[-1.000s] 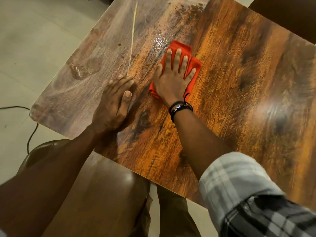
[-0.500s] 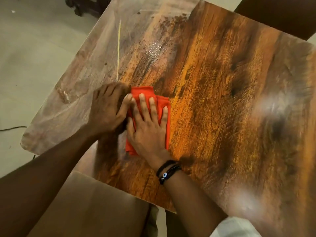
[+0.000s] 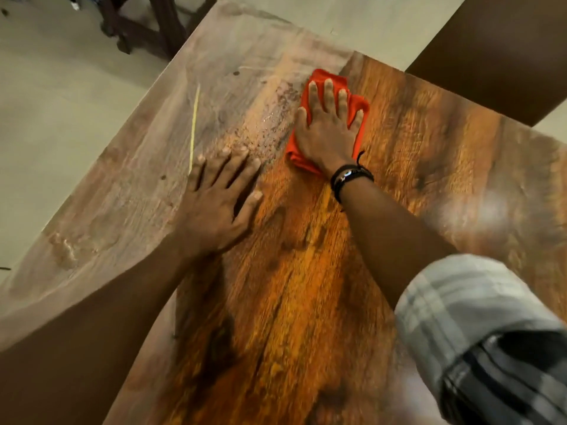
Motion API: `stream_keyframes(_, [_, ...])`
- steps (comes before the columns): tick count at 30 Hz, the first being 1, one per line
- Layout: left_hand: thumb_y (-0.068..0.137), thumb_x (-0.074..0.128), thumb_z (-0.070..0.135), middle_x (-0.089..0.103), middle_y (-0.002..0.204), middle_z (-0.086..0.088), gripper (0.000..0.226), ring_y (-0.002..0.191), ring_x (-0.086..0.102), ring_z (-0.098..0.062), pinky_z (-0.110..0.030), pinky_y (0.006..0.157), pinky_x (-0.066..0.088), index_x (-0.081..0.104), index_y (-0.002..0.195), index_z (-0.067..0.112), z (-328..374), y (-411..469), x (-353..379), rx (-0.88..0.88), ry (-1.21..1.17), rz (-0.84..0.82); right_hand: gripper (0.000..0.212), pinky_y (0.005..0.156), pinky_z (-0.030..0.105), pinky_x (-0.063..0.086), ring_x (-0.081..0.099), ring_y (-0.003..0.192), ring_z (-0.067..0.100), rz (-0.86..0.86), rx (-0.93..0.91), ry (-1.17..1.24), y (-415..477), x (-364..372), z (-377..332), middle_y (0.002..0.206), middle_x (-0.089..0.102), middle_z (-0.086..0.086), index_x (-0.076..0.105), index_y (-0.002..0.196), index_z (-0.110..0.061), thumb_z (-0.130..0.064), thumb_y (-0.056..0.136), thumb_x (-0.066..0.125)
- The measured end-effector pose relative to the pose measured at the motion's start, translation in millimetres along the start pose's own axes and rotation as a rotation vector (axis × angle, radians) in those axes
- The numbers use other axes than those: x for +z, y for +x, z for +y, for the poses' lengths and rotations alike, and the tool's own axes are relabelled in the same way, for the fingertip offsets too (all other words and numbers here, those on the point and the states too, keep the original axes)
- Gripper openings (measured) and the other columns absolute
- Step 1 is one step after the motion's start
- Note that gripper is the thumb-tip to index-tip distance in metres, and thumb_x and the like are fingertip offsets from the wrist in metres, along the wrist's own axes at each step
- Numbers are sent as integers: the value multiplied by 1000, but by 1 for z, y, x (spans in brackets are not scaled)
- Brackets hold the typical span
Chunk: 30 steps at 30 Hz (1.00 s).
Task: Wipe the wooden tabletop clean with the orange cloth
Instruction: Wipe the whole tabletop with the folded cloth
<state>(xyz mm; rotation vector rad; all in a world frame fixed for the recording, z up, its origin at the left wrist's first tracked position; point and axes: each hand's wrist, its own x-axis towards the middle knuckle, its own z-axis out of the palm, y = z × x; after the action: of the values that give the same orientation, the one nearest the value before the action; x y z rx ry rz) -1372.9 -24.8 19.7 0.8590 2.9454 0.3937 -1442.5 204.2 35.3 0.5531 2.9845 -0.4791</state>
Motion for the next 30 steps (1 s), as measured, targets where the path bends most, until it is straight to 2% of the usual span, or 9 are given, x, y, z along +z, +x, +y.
stream_keyframes(5, [101, 16, 55, 22, 164, 4, 60, 153, 7, -19, -51, 122, 1, 20, 157, 33, 2, -1, 0, -2, -22, -13, 60, 121, 62, -8, -8, 156, 28, -38, 31, -9, 78, -18, 5, 170, -5, 0, 7, 162, -29, -44, 106, 23])
stream_keyframes(8, [101, 15, 55, 22, 164, 4, 60, 153, 7, -19, -50, 122, 0, 21, 156, 33, 2, -1, 0, -12, -21, -17, 60, 121, 62, -9, -9, 156, 28, -43, 37, -27, 85, -18, 2, 170, -6, 2, 6, 162, -27, -43, 106, 22])
stream_keyframes(11, [102, 15, 53, 23, 163, 4, 58, 153, 8, -18, -48, 123, -2, 22, 156, 32, 4, -1, 0, -16, -30, -12, 60, 122, 61, -8, -7, 156, 27, -24, 35, -22, 54, -11, -5, 170, -6, 1, 5, 162, -28, -45, 107, 21])
stream_keyframes(14, [102, 18, 51, 25, 163, 4, 58, 152, 11, -19, -47, 123, 0, 24, 156, 29, 3, 0, 1, -26, -31, 13, 60, 122, 61, -7, -6, 156, 27, 11, -8, -12, -14, 5, -19, 170, -3, 2, 7, 162, -27, -45, 107, 22])
stream_keyframes(18, [101, 20, 54, 18, 165, 0, 64, 154, 1, -18, -52, 121, -9, 19, 157, 24, 4, -2, -1, -108, -31, 46, 60, 123, 60, -7, -4, 157, 22, 17, -130, -25, -82, 22, -24, 170, -1, -4, 10, 162, -32, -49, 106, 25])
stream_keyframes(22, [99, 18, 61, 4, 167, 3, 70, 152, -15, -16, -56, 116, -21, 12, 158, 24, 2, -1, -3, -260, -60, 91, 62, 113, 70, -13, -9, 156, 22, 12, -76, -35, -24, 6, 2, 169, -7, -9, 6, 160, -40, -58, 104, 24])
stream_keyframes(27, [97, 12, 64, -8, 167, 0, 74, 152, -18, -22, -64, 115, -14, 4, 159, 23, 2, 3, 4, -335, -17, 54, 63, 114, 74, -10, -10, 156, 29, 51, 224, 18, 85, -21, 27, 170, -5, -2, 8, 161, -34, -57, 104, 22])
stream_keyframes(30, [98, 11, 63, -11, 166, -2, 74, 152, -17, -26, -65, 115, -12, 2, 159, 21, 3, 5, 4, -334, 3, 32, 64, 117, 70, -10, -9, 156, 32, 43, 271, 51, 130, -27, 19, 170, -3, 2, 9, 162, -29, -53, 104, 23])
